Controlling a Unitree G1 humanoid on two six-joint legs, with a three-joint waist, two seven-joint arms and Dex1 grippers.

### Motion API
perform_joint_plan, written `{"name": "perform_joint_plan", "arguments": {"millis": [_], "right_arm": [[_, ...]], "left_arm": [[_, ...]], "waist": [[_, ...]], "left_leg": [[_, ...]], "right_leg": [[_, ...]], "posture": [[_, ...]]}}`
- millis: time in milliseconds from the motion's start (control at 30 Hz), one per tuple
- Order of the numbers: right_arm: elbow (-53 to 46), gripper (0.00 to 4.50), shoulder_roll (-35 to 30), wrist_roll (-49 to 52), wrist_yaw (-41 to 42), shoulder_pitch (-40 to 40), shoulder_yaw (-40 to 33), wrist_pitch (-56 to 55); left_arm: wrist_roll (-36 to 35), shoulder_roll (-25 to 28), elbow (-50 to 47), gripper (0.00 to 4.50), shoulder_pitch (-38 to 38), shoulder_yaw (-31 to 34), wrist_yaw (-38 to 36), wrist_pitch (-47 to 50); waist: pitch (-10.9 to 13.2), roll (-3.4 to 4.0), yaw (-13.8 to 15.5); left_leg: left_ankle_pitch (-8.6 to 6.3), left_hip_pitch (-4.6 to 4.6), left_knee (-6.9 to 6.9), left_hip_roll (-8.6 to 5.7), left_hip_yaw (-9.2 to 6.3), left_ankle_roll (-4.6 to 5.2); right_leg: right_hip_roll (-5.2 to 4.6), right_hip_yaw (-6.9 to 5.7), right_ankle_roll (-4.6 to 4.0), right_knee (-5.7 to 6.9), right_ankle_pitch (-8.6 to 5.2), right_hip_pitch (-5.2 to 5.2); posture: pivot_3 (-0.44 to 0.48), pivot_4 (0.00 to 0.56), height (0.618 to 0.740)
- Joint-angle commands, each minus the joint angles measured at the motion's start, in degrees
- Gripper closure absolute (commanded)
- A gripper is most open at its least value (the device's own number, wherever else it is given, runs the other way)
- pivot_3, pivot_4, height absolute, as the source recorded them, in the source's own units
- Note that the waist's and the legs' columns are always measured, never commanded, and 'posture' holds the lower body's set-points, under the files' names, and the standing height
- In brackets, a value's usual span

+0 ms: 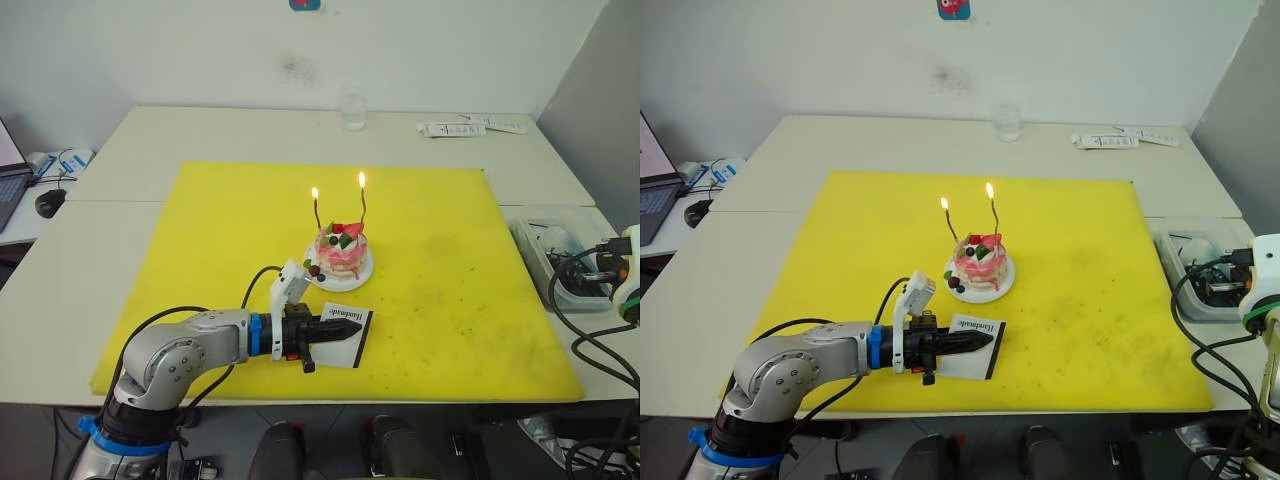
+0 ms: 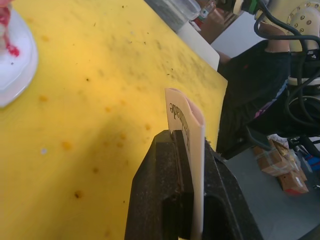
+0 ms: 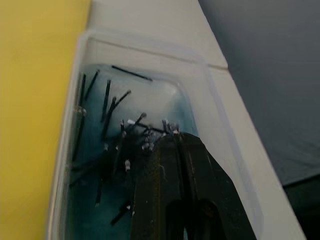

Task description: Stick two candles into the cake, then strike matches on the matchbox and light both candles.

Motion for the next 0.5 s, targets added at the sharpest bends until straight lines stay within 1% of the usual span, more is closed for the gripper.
{"name": "perform_joint_plan", "arguments": {"millis": [33, 200, 333, 367, 433, 500], "right_arm": [[1.4, 3.49, -0.5, 2.0, -2.4, -3.2, -0.9, 0.5], [-0.1, 1.74, -0.2, 4.9, -3.4, -3.7, -1.3, 0.7], [-1.9, 0.23, -0.7, 6.6, -4.4, -3.2, -2.2, -0.7], [-2.3, 0.05, -0.9, 7.0, -4.5, -3.1, -2.2, -1.4], [-4.6, 0.05, -1.7, 8.0, -3.6, -2.7, -2.1, -3.5], [-8.1, 0.05, -3.6, 9.4, -0.3, -1.1, -1.0, -6.9]], "left_arm": [[0.2, -1.0, -1.5, 4.5, 0.7, 0.7, 1.1, -1.0], [-0.1, -1.5, -2.6, 4.5, 1.8, 1.5, 3.1, -0.5], [-0.8, -1.9, -2.9, 4.5, 1.7, 1.7, 4.1, -0.1], [-1.0, -2.0, -2.8, 4.5, 1.5, 1.9, 4.5, 0.0], [-2.1, -2.4, -2.3, 4.5, 0.9, 2.7, 5.6, 1.2], [-4.4, -2.5, -1.5, 4.5, -0.1, 4.2, 7.5, 4.0]], "waist": [[0.0, 0.01, 0.0], [0.0, 0.01, 0.2], [0.0, 0.02, 0.2], [0.0, 0.02, 0.2], [0.0, 0.02, 0.2], [0.0, 0.05, 0.2]], "left_leg": [[0.0, 0.0, 0.0, -0.01, 0.01, 0.0], [0.0, -0.07, -0.03, 0.0, -0.03, 0.01], [-0.01, -0.1, -0.03, 0.0, -0.02, 0.01], [-0.01, -0.1, -0.03, 0.0, -0.03, 0.01], [-0.01, -0.1, -0.02, 0.0, -0.04, 0.01], [-0.01, -0.1, -0.02, 0.0, -0.04, 0.01]], "right_leg": [[0.01, 0.01, 0.0, 0.0, 0.0, 0.0], [0.03, -0.04, 0.05, -0.06, -0.03, 0.0], [0.0, -0.03, 0.07, -0.07, -0.04, -0.02], [0.0, -0.04, 0.07, -0.07, -0.04, -0.02], [0.0, -0.05, 0.07, -0.06, -0.04, -0.02], [0.0, -0.06, 0.07, -0.06, -0.04, -0.02]], "posture": [[0.0, 0.15, 0.74], [0.0, 0.15, 0.74], [0.0, 0.15, 0.74], [0.0, 0.15, 0.74], [0.0, 0.15, 0.74], [0.0, 0.15, 0.74]]}}
